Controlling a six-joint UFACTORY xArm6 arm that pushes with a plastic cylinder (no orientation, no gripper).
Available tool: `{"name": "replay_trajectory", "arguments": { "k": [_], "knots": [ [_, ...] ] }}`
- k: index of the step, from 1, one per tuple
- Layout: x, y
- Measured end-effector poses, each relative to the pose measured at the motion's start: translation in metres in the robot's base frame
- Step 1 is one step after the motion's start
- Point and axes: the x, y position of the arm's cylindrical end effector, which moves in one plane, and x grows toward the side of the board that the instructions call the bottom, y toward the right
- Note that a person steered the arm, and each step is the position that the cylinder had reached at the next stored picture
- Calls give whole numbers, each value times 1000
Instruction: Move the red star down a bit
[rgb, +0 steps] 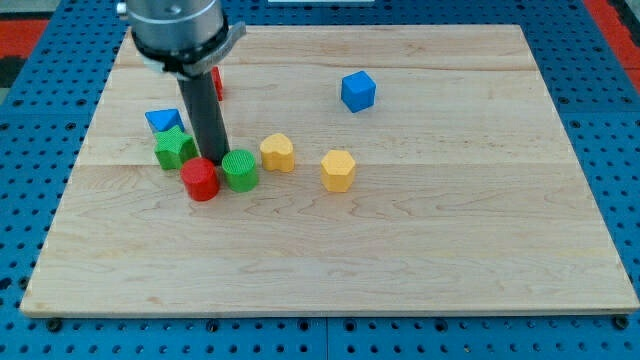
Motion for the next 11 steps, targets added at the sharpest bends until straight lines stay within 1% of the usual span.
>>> {"name": "replay_trajectory", "arguments": {
  "k": [1, 2, 3, 4, 5, 7, 8, 10, 11],
  "knots": [
    [-17, 14],
    [-63, 18],
    [-117, 43],
    [-174, 13],
    [-176, -44],
    [-115, -46],
    [-93, -38],
    [-91, -19],
    [-91, -19]
  ]
}}
